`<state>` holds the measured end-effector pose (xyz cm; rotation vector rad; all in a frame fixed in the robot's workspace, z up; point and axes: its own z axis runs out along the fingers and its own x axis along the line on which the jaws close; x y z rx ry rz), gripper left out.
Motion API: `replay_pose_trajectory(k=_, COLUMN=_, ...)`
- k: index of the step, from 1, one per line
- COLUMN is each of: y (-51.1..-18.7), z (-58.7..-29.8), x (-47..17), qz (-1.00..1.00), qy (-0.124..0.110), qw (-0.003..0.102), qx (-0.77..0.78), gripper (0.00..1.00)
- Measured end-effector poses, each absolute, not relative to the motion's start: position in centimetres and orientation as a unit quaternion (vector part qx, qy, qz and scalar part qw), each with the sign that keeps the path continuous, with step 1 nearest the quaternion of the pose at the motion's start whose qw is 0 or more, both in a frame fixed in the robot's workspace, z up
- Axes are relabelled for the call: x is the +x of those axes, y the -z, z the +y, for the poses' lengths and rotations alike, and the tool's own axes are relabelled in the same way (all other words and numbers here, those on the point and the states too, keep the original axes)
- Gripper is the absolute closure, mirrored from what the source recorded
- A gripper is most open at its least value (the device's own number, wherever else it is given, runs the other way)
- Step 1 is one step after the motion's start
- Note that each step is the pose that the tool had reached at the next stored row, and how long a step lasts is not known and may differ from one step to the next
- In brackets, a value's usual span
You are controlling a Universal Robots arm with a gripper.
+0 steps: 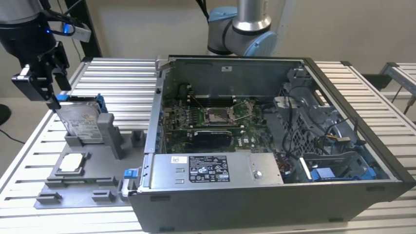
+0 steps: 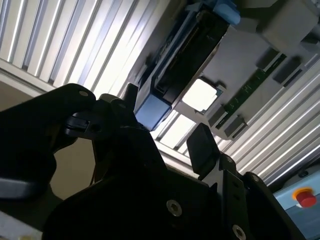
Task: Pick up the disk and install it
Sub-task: 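Pick up the disk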
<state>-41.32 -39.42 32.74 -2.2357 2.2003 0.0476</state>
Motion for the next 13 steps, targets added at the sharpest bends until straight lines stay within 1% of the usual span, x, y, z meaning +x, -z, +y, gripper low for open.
replay_pose_trajectory(k=13, y=-30.7, z=-39.4, x=-41.3, qz=0.701, qy=-0.015, qw=0.002, qx=-0.713, gripper=0.0)
